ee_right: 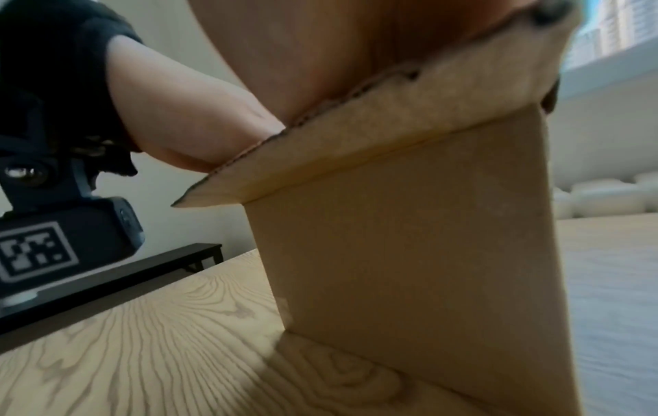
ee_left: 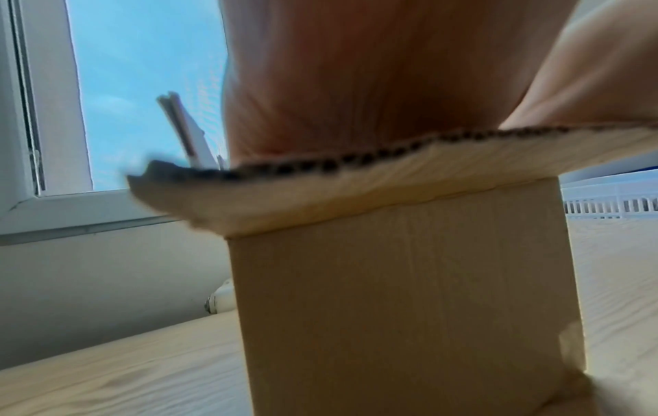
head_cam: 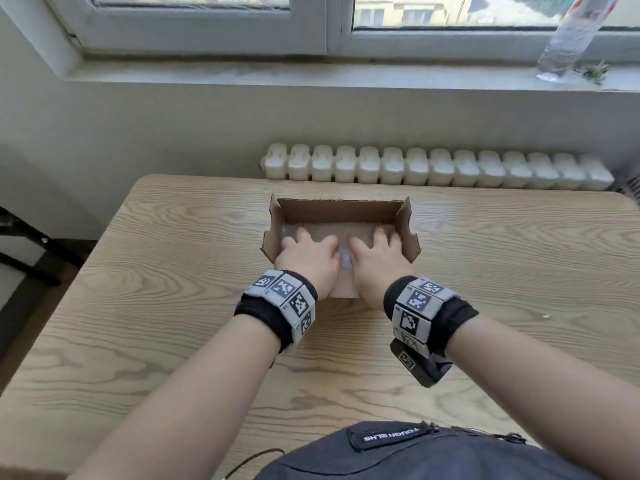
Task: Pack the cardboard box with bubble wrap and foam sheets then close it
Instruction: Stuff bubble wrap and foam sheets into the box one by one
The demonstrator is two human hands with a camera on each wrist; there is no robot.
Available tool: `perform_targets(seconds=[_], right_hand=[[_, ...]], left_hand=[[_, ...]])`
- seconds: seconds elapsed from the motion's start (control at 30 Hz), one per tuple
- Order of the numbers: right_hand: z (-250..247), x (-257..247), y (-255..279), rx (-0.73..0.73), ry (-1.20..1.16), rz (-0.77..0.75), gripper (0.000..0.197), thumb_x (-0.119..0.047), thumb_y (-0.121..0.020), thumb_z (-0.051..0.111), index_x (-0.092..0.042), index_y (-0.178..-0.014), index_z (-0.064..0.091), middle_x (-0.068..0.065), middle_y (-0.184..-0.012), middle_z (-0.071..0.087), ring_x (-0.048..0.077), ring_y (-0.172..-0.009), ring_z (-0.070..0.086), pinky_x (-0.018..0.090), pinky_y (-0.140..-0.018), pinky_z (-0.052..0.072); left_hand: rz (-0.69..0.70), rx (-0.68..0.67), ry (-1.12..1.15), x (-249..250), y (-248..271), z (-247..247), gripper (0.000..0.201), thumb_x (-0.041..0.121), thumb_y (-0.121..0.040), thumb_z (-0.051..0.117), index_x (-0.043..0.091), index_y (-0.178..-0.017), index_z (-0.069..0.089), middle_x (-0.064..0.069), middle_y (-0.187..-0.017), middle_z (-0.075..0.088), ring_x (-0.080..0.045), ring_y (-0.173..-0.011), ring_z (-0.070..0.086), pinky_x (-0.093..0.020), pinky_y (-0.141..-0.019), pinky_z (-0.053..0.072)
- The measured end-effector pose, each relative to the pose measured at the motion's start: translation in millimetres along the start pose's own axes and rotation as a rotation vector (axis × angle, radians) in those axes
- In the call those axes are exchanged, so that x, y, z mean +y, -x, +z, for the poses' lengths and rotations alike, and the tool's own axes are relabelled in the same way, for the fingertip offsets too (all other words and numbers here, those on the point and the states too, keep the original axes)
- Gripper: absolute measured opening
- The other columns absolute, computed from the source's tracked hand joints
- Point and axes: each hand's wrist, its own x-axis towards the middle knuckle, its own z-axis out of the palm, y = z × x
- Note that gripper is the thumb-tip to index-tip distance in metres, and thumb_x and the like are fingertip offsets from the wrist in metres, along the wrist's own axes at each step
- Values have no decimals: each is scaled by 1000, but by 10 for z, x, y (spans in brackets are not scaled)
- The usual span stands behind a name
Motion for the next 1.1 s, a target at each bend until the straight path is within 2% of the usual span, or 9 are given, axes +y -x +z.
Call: perform_targets(seconds=[0.13,0.27,0.5,0.6,0.7,0.83,0.97,1.03,1.1], right_hand=[[35,15,-96,-113,-24,27,49,-39,-99,22,-31,-147,16,18,-156,7,45,-138,17,50,-114,22],[21,18,-141,-199,33,24,51,-36,-101,16,-25,-150,8,24,-156,1,50,-139,12,54,-115,17],[-26,-48,-330,-320,-22,124,57,-40,-98,24,-29,-151,5,22,-157,-6,48,-141,11,51,-116,21],[-39,-50,-318,-315,-32,135,58,-39,-97,26,-30,-150,5,21,-158,-5,47,-142,10,52,-116,20],[-33,-69,-238,-309,-56,147,58,-37,-97,26,-29,-150,5,18,-158,-7,43,-144,-2,54,-117,13],[17,-128,-126,-77,188,29,58,-31,-92,37,-16,-146,25,15,-157,12,34,-145,-5,48,-117,7],[22,-160,-79,-6,310,-25,51,-27,-91,30,-11,-138,39,13,-150,28,33,-145,2,54,-114,-4],[39,-161,-87,-14,255,-17,51,-28,-94,27,-11,-142,33,17,-150,28,36,-144,6,55,-114,-5],[38,-153,-112,-97,68,33,53,-37,-98,20,-21,-148,17,18,-156,12,37,-145,3,54,-116,3]], left_hand=[[-8,-34,-2,-4,-85,58,36,44,-97,27,28,-126,42,-23,-128,41,-43,-116,39,-46,-93,39],[-21,-82,-3,6,-149,66,40,44,-96,27,26,-130,39,-25,-127,46,-43,-116,41,-44,-94,37],[-56,-90,10,-2,-221,49,38,23,-95,35,9,-130,32,-25,-126,52,-41,-116,46,-39,-91,39],[-89,-83,23,-15,-225,51,41,18,-93,38,1,-131,34,-22,-131,49,-39,-121,43,-38,-95,38],[-96,-89,29,-21,-202,54,49,18,-93,37,6,-139,31,-19,-138,41,-39,-125,37,-40,-100,36],[-126,-87,30,5,-192,70,50,20,-93,37,11,-141,30,-18,-139,36,-38,-125,33,-43,-99,37],[-130,-90,12,10,-238,54,42,19,-92,38,9,-133,40,-18,-134,38,-38,-122,36,-43,-95,39],[-135,-92,3,13,-254,48,41,22,-92,38,9,-132,42,-19,-133,38,-39,-121,37,-42,-94,40],[-142,-95,-1,15,-273,49,44,24,-93,37,9,-134,41,-20,-133,38,-39,-121,38,-42,-95,40]])
